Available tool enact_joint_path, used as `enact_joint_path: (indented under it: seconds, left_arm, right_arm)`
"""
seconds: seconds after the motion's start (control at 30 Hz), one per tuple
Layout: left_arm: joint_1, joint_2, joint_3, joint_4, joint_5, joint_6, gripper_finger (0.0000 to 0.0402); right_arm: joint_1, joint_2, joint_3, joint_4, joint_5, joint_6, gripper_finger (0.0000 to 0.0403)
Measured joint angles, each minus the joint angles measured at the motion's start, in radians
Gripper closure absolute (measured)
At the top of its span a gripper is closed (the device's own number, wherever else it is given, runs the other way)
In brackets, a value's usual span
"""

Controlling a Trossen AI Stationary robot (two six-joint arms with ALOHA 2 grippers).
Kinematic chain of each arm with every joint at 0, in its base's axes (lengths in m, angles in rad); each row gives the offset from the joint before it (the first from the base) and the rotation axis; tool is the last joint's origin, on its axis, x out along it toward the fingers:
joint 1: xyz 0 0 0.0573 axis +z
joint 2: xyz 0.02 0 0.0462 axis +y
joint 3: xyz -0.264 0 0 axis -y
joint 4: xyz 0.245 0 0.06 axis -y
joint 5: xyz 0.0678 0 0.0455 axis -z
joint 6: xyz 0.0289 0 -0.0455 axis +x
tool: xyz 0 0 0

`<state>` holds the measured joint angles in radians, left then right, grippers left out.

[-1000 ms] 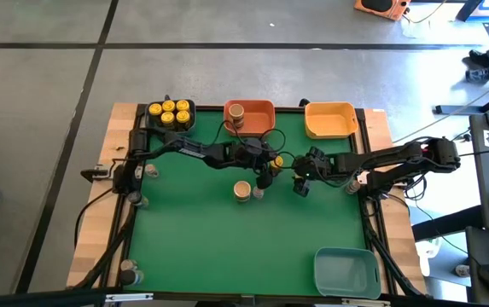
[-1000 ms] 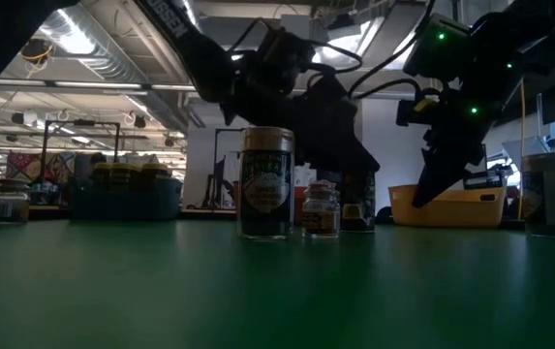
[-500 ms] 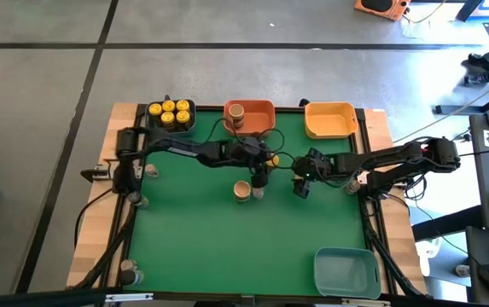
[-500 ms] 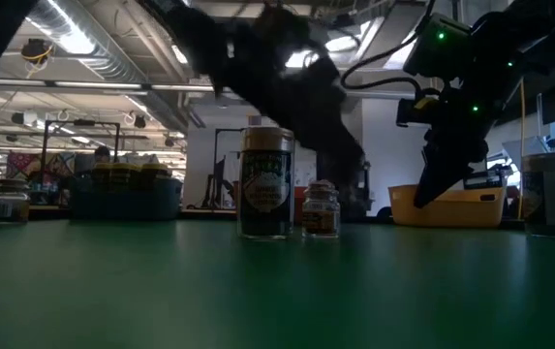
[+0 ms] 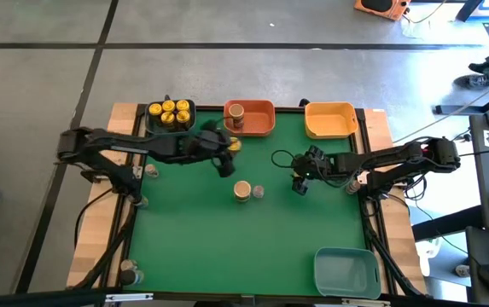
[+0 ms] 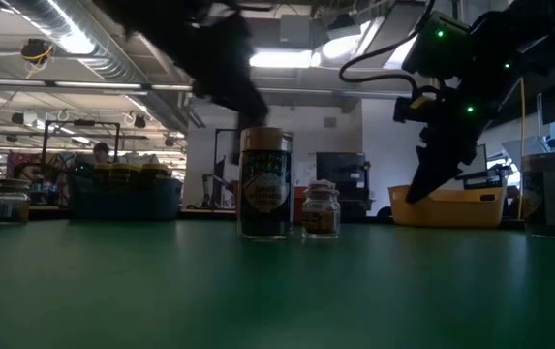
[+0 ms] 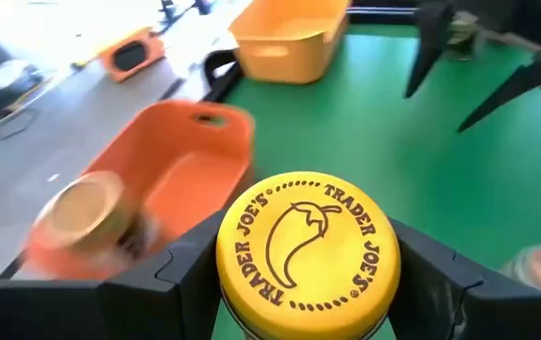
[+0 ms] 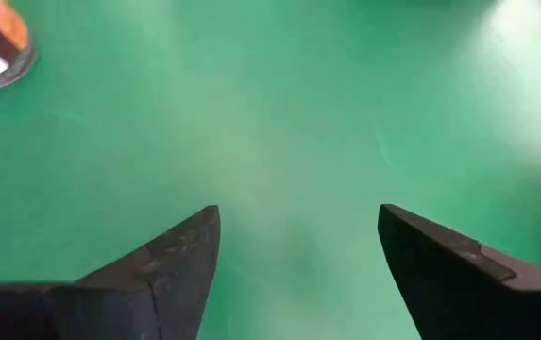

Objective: Sort spices by type
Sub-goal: Put the yellow seasoning bottle into the blue bin

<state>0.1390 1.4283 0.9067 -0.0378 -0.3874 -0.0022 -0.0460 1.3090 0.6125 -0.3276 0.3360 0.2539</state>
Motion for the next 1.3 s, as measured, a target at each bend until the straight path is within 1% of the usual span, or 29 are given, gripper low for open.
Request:
enact_joint_path:
  seconds: [0.07,0.17,0.33,0.53,0.67,0.73,0.97,1.07,1.17,1.3]
  left_arm:
    - [0.000,-0.077,-0.048,-0.051,-0.055,-0.039,0.0179]
    - [0.000,-0.173,-0.093,-0.170,-0.158,-0.108,0.0179]
    - [0.000,-0.294,-0.126,-0.386,-0.331,-0.243,0.0179]
    - [0.002,-0.363,-0.158,-0.607,-0.530,-0.443,0.0172]
    - [0.029,-0.365,-0.174,-0.721,-0.614,-0.585,0.0167]
    - [0.050,-0.364,-0.187,-0.743,-0.631,-0.628,0.0169]
    - [0.108,-0.364,-0.232,-0.767,-0.647,-0.674,0.0172]
    - [0.127,-0.364,-0.250,-0.767,-0.691,-0.681,0.0170]
    - [0.146,-0.364,-0.279,-0.742,-0.775,-0.685,0.0169]
    - [0.163,-0.364,-0.320,-0.685,-0.830,-0.687,0.0168]
  right_arm:
    - [0.000,0.000,0.000,0.011,0.012,0.000,0.0116]
    - [0.000,0.000,0.000,0.026,0.013,0.000,0.0116]
    - [0.000,0.000,0.000,0.042,0.014,0.000,0.0116]
    - [0.000,0.000,0.000,0.046,0.015,0.000,0.0116]
    - [0.000,0.000,0.000,0.046,0.015,0.000,0.0116]
    - [0.000,0.000,0.000,0.046,0.015,0.000,0.0116]
    - [0.000,0.000,0.000,0.040,0.013,0.003,0.0116]
    - [0.000,0.000,0.000,0.040,0.013,0.003,0.0116]
    - [0.000,0.000,0.000,0.040,0.013,0.002,0.0116]
    - [0.000,0.000,0.000,0.040,0.013,0.002,0.0116]
